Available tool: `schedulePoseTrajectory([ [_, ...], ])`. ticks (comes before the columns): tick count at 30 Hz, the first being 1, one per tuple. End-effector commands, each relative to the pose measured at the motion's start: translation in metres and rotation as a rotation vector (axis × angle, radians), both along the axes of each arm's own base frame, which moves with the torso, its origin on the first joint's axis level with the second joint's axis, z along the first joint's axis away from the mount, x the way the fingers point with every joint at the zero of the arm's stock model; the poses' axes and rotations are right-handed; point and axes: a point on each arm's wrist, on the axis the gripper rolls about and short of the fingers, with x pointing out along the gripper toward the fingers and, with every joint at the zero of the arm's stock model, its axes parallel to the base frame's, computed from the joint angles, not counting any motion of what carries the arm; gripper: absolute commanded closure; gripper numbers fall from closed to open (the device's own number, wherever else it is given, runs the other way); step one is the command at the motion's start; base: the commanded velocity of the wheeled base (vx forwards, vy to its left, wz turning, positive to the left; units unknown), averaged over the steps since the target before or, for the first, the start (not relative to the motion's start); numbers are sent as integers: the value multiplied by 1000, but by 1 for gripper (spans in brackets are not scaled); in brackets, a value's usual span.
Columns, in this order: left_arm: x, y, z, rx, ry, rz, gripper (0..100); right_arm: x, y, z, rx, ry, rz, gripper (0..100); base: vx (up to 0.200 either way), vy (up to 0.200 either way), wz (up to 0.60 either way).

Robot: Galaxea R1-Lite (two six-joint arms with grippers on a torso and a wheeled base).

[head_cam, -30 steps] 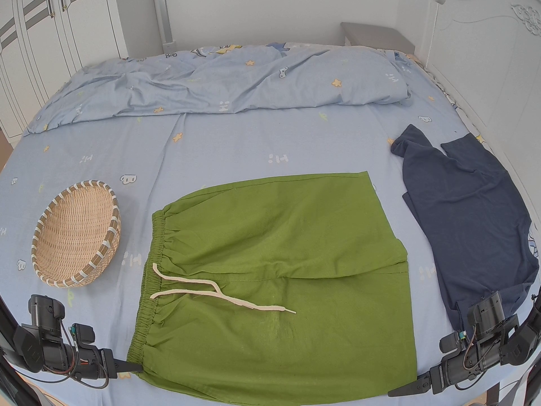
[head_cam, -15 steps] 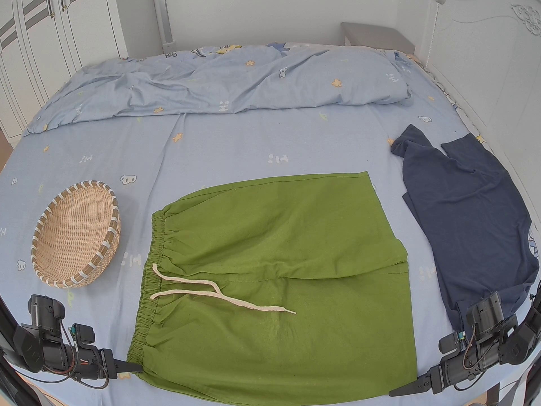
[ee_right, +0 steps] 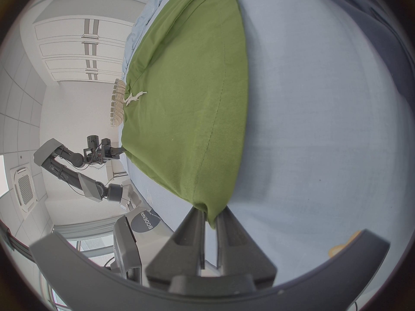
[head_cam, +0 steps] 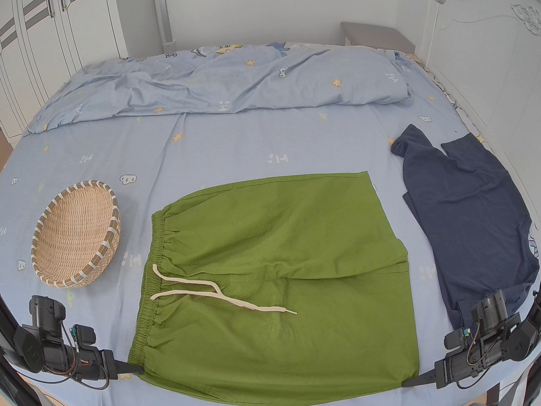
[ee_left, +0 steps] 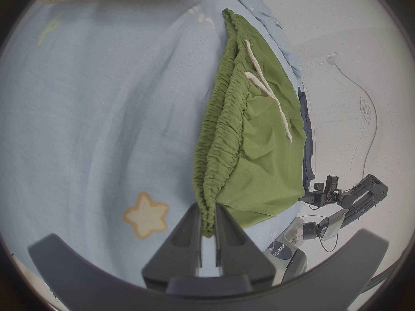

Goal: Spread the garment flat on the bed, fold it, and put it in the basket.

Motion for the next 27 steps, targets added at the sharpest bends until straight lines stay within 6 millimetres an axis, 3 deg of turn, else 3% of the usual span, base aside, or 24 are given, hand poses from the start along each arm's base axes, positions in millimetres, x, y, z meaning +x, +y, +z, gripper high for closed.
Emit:
schedulePoseTrajectory([
  [1, -5, -1, -1, -2, 20, 10, 100, -7, -3, 3, -5, 9, -13, 100, 0, 0, 0],
  [9, -19, -5, 6, 4, 61, -5, 100, -38, -5, 22, -20, 51, 14, 100, 0, 0, 0],
  [14, -28, -7, 9, 12, 93, -23, 100, -45, -5, 24, -27, 74, 26, 100, 0, 0, 0],
  [22, -21, -4, 15, 35, 146, -34, 100, -42, -5, 29, -20, 25, 24, 100, 0, 0, 0],
  [26, -15, -3, 32, 23, 142, -4, 100, -30, -5, 45, -3, -74, -3, 100, 0, 0, 0],
  [27, -12, -3, 46, 4, 148, 27, 100, -23, -4, 56, 3, -109, -9, 100, 0, 0, 0],
])
